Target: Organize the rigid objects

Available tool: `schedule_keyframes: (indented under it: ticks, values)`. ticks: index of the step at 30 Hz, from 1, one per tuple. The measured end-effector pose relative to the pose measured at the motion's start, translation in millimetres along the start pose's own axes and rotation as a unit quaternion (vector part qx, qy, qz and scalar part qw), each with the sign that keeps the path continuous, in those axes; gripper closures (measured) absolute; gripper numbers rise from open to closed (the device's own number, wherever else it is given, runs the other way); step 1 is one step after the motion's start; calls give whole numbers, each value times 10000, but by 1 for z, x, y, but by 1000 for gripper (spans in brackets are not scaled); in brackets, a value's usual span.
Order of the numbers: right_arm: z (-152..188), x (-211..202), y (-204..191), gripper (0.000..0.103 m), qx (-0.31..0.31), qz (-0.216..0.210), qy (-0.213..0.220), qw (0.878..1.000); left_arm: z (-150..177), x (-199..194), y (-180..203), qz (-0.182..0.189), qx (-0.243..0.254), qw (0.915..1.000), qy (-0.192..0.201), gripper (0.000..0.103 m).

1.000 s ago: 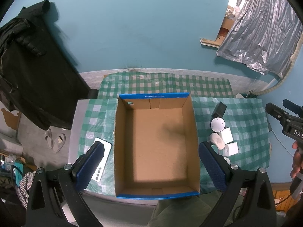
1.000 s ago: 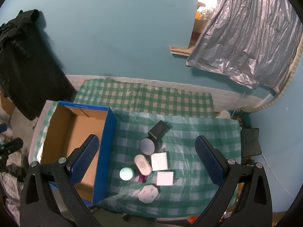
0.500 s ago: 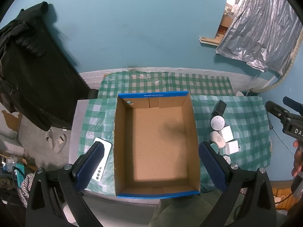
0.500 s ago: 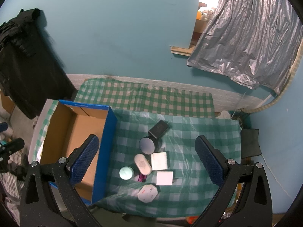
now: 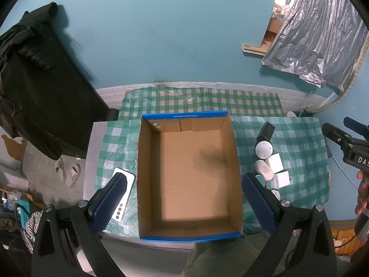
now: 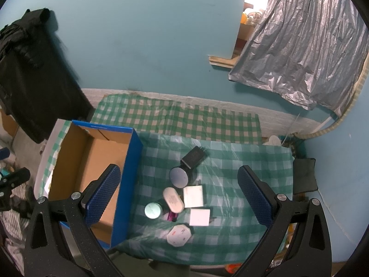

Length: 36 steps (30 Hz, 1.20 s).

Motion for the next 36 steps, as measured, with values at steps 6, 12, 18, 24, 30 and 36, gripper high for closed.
schedule_keyframes:
  ticks: [6, 12, 18, 24, 30, 36]
  values:
    - [-3, -2, 1, 2, -8, 3, -9, 10000, 0, 0, 0, 2, 9, 10000, 0, 2]
    - [-3, 2, 0, 2, -12, 8, -19, 10000, 1, 0, 1, 0, 8, 10000, -18, 2]
    - [-2, 3, 1, 2, -15, 9, -24, 10000, 1, 1, 2, -10, 5, 10000, -14, 2]
    - [-4, 5, 0, 2, -23, 6, -32, 10000, 2, 1, 1, -17, -7, 10000, -56, 2]
    - [1, 12, -1, 2, -4, -21, -74, 10000, 2, 5, 0, -36, -20, 9999, -131, 2]
    - [16, 32, 16, 2, 19, -147, -252, 9996, 5, 22, -17, -168, -92, 9995, -270, 2]
Point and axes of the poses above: each gripper's, at about its wrist camera, not at the fingertips, and x roughly the way its jaws point, y to its right, z to its underside, the point moved 10 cm from there along x, roughly the way its jaws point, and after that the axes turned 10 degrees about -y, right-handed, at the moved point
